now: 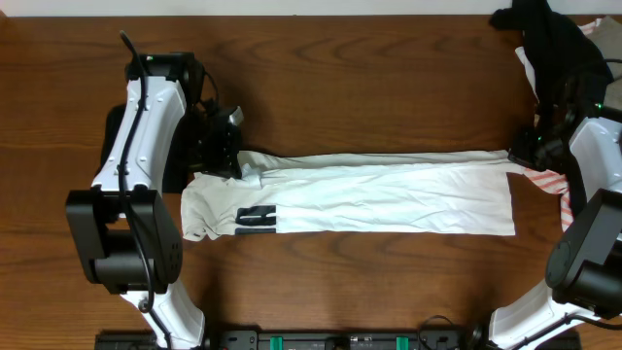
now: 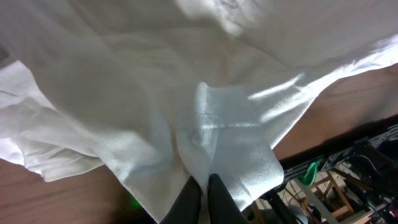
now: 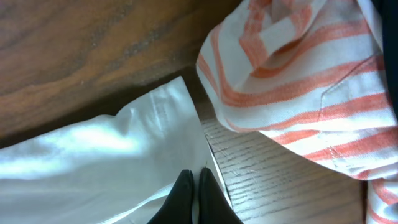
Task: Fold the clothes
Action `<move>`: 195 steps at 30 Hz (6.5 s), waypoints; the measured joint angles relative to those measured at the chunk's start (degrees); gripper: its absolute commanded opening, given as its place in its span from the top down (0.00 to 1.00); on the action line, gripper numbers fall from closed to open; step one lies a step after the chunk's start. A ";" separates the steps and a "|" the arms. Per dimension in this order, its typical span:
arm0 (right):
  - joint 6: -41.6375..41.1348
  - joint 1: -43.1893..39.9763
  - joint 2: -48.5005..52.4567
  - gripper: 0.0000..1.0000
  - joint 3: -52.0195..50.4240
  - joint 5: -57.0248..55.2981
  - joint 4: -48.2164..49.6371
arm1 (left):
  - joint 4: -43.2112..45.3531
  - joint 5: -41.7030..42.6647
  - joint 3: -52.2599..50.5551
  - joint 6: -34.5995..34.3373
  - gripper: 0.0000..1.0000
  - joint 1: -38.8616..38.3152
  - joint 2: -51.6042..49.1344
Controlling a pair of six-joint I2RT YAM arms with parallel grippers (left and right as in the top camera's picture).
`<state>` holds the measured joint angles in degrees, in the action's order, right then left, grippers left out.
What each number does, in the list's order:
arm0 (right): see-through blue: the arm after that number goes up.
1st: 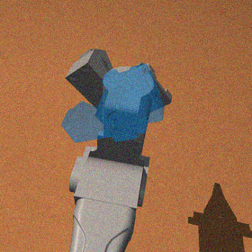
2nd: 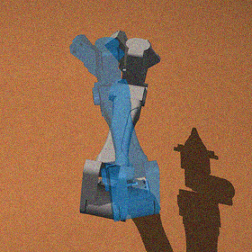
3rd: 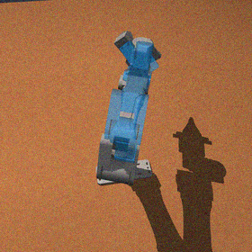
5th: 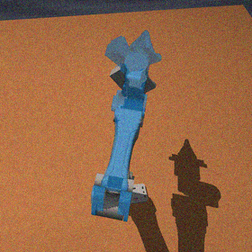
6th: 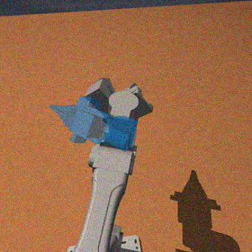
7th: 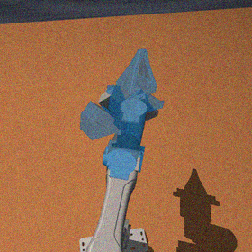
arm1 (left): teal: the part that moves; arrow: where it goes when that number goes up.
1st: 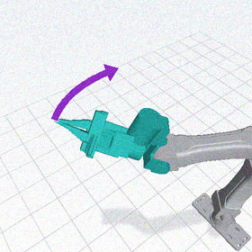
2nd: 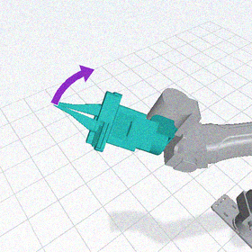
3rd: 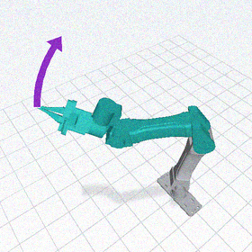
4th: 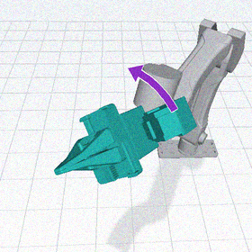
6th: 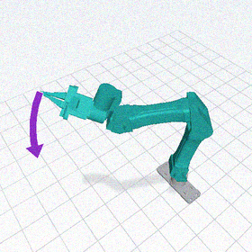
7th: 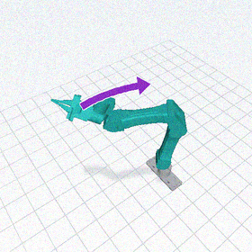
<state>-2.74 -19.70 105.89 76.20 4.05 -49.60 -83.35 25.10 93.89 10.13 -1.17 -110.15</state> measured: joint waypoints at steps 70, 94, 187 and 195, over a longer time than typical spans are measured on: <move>0.22 -0.11 0.00 0.89 0.00 -2.23 -0.70 | 27.19 -10.58 -13.57 -14.53 0.94 0.00 -0.44; 0.63 -0.11 0.00 0.88 0.00 -2.36 -0.66 | 15.04 -19.78 -17.05 -33.51 0.94 0.00 2.38; 11.10 -0.11 0.00 0.89 0.00 15.72 -1.90 | 25.27 -42.42 -35.74 -41.75 0.81 -0.76 11.21; 16.22 0.44 0.00 0.89 -0.07 27.52 -3.82 | 28.30 -41.81 -33.33 -41.66 0.90 -0.76 20.17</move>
<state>13.47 -19.27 105.89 76.14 31.57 -53.43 -55.05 -16.71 60.55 -31.53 -1.93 -89.97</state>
